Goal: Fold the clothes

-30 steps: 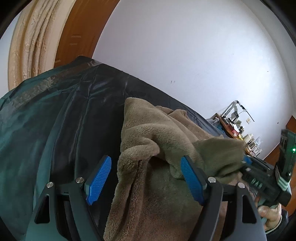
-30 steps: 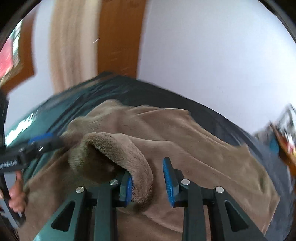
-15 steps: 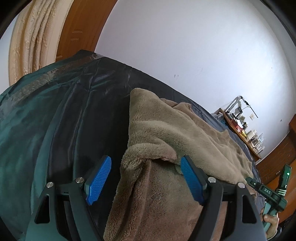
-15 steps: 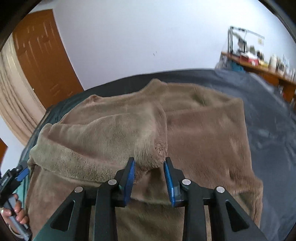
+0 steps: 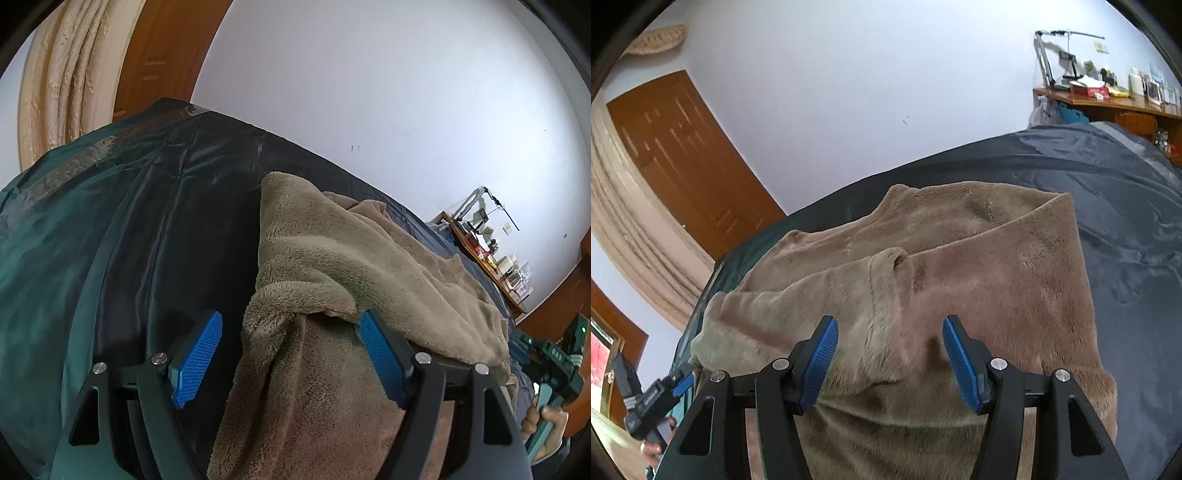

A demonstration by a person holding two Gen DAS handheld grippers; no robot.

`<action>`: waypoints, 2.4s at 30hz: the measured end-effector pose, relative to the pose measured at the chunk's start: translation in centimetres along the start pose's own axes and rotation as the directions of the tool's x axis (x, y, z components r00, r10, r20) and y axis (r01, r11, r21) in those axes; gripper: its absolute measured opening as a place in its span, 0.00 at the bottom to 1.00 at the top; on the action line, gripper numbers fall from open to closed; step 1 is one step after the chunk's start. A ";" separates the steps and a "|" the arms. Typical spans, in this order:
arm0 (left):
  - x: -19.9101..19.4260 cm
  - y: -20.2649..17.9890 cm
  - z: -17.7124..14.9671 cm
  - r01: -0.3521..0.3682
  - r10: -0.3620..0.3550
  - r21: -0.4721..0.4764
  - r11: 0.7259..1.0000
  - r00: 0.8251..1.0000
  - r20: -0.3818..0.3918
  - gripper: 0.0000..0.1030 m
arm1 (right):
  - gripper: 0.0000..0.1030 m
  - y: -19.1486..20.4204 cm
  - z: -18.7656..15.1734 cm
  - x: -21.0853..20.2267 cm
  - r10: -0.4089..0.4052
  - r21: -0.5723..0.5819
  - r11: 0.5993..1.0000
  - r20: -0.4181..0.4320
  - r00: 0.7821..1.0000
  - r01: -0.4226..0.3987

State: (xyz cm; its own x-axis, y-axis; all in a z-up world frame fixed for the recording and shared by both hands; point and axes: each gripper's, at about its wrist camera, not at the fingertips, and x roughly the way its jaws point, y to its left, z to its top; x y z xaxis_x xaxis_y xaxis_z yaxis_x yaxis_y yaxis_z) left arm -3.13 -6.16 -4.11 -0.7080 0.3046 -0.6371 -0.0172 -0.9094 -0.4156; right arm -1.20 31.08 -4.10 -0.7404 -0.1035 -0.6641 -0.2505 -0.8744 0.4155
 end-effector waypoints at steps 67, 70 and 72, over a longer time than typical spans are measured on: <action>1.3 1.8 0.5 -0.157 0.156 -0.076 0.985 0.988 -0.021 0.79 | 0.71 3.6 -2.7 4.6 -0.187 -0.363 0.918 -0.043 0.981 0.159; 1.0 2.2 0.5 -0.159 0.158 -0.095 0.983 0.987 -0.014 0.79 | 0.71 4.2 -3.3 5.1 -0.236 -0.412 0.888 -0.022 0.971 0.206; 0.8 2.4 0.5 -0.152 0.152 -0.104 0.983 0.988 -0.012 0.79 | 0.72 4.3 -3.3 5.3 -0.249 -0.422 0.880 -0.017 0.968 0.218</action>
State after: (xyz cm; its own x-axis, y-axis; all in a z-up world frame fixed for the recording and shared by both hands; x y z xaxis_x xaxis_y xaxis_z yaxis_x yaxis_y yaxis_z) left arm -4.13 -8.27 -5.29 -0.6938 0.1665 -0.7006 0.1640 -0.9108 -0.3788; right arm -4.12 25.17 -7.91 -0.6438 0.1091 -0.7574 -0.1186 -0.9921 -0.0421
